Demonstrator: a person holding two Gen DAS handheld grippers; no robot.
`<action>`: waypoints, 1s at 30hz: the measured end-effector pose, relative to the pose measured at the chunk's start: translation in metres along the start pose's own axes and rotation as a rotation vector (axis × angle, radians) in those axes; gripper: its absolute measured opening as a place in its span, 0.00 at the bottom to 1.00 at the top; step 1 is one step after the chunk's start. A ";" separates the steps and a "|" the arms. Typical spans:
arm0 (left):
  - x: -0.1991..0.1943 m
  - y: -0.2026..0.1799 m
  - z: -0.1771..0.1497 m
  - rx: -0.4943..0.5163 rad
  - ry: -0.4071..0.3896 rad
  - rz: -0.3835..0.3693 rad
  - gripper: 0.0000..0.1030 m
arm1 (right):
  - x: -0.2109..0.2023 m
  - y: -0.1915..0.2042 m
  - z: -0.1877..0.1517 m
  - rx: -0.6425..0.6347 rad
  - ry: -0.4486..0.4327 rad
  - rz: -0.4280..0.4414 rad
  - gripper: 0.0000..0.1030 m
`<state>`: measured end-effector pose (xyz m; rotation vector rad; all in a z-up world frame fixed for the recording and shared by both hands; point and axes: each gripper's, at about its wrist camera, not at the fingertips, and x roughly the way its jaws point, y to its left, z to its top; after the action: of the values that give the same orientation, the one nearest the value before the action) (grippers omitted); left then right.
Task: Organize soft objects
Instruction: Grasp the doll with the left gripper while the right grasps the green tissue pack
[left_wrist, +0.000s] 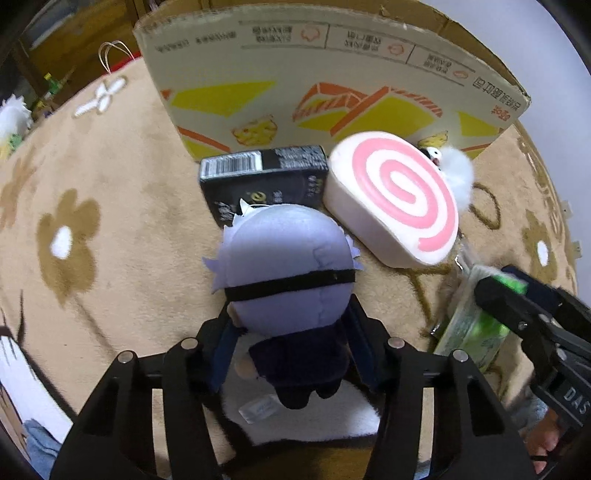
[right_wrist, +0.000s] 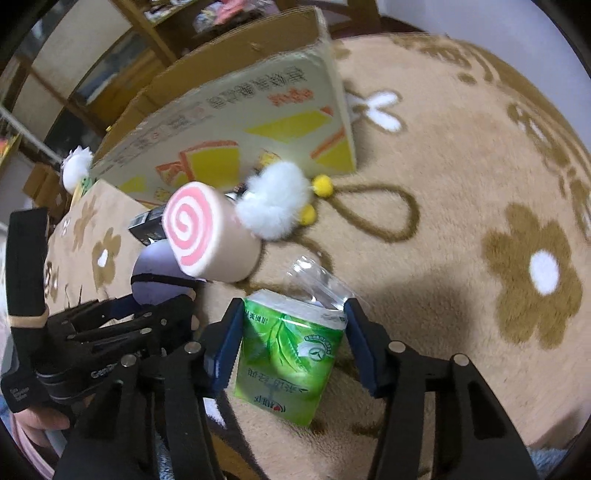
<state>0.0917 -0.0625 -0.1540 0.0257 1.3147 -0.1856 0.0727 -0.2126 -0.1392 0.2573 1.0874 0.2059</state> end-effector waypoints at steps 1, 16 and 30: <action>-0.002 0.001 0.000 -0.002 -0.009 -0.002 0.52 | -0.003 0.006 0.000 -0.028 -0.025 -0.009 0.55; -0.086 -0.003 -0.013 0.022 -0.383 0.061 0.52 | -0.075 0.023 0.005 -0.134 -0.398 0.001 0.55; -0.144 0.000 -0.025 0.029 -0.695 0.111 0.52 | -0.107 0.041 0.004 -0.214 -0.576 -0.113 0.55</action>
<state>0.0332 -0.0423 -0.0222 0.0532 0.6159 -0.1034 0.0266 -0.2048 -0.0348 0.0532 0.5013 0.1321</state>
